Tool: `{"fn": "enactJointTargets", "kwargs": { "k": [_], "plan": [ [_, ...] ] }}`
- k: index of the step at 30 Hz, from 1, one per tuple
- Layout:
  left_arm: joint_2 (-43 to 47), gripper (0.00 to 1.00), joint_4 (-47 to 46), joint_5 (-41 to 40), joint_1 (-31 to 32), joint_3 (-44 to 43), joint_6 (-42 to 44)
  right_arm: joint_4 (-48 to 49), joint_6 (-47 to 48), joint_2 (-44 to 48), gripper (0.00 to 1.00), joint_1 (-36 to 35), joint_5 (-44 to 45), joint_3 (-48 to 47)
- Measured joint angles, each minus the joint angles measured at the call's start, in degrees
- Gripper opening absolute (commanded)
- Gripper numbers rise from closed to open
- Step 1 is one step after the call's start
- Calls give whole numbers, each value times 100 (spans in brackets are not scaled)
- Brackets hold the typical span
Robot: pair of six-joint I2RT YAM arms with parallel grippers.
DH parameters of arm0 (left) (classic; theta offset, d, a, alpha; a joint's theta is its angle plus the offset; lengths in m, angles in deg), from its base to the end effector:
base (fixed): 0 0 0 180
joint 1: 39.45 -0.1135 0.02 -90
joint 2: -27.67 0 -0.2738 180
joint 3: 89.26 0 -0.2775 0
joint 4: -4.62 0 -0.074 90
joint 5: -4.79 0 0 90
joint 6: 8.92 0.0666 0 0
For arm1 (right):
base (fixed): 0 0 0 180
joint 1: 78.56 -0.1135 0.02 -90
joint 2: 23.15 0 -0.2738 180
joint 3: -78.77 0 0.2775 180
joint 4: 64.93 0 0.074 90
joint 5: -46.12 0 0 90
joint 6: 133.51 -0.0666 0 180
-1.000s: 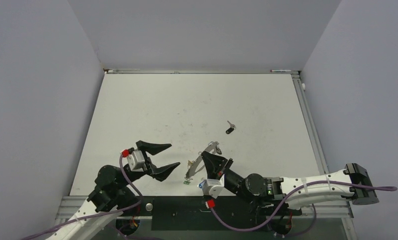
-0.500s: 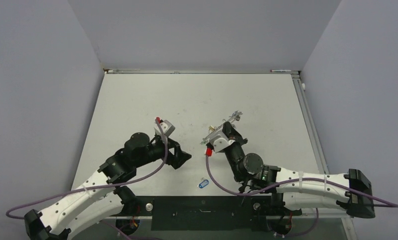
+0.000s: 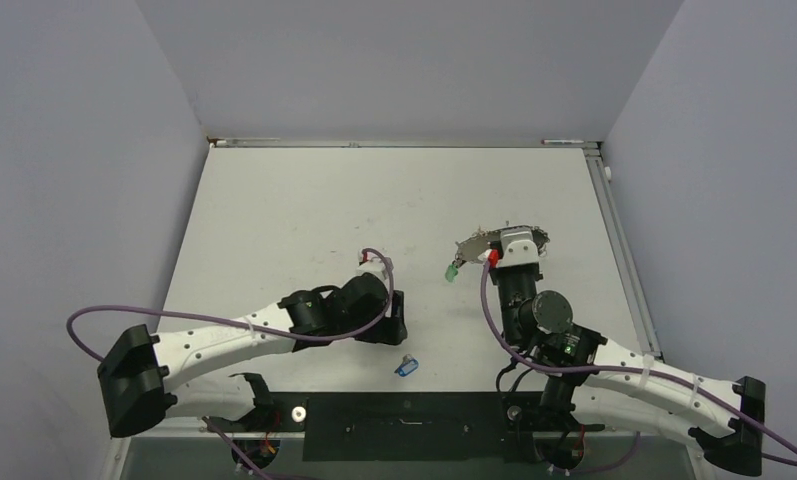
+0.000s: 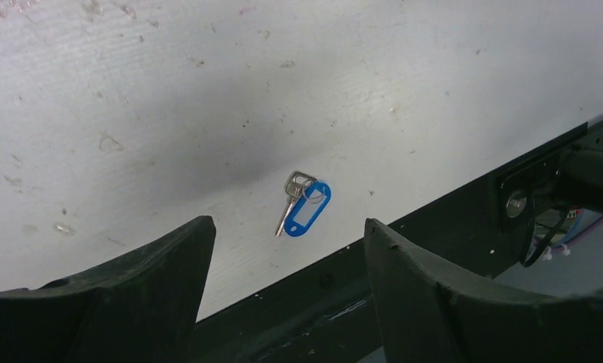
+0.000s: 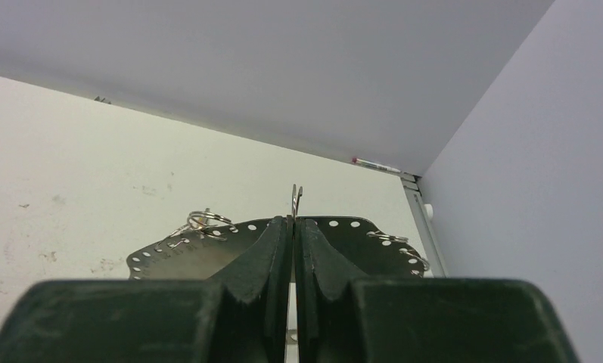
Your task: Put the keys on the keyring
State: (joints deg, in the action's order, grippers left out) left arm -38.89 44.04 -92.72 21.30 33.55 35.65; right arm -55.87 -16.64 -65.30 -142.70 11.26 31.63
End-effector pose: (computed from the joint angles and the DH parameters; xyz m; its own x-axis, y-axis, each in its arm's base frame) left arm 0.1430 -0.2375 0.2142 -0.8442 0.0620 -0.5324 0.3157 0.8603 -0.4003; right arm 0.1374 0.1581 0.3486 0.1700 -0.2415 -0.9554 -0.1012 0.9601 -0.2607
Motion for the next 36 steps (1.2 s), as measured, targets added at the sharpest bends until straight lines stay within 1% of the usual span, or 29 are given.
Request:
{"fn": "enactJointTargets", "kwargs": {
  "k": [2, 4, 9, 13, 17, 19, 21, 23, 28, 33, 36],
  "plan": [
    [-306, 60, 162, -166, 166, -151, -476, -68, -109, 39, 5, 4, 15, 0],
    [-549, 56, 262, -289, 308, -249, -831, -125, -188, 37, 5, 7, 20, 0],
    [-1016, 51, 367, -501, 782, -428, -1718, -214, -315, 39, 5, 44, 28, 0],
    [-1419, 45, 297, -588, 949, -599, -2367, -258, -415, 136, 5, 44, 37, 0],
    [-1956, 31, 553, -737, 1073, -962, -3012, -291, -549, 431, 5, 46, 57, 0],
    [-2234, 28, 758, -782, 1139, -1220, -3287, -310, -608, 540, 5, 46, 61, 0],
    [-2470, 32, 1019, -802, 1185, -1508, -3512, -326, -660, 619, 5, 46, 66, 0],
    [-2706, 39, 1340, -841, 1241, -1862, -3685, -326, -695, 682, 5, 46, 85, 0],
    [-3274, 48, 2227, -927, 1357, -2811, -4039, -369, -789, 769, 5, 46, 103, 0],
    [-3447, 53, 2448, -914, 1394, -2791, -4258, -382, -835, 822, 5, 46, 101, 0],
    [-3510, 53, 2522, -920, 1392, -2715, -4374, -409, -855, 824, 5, 46, 101, 0]
  ]
}}
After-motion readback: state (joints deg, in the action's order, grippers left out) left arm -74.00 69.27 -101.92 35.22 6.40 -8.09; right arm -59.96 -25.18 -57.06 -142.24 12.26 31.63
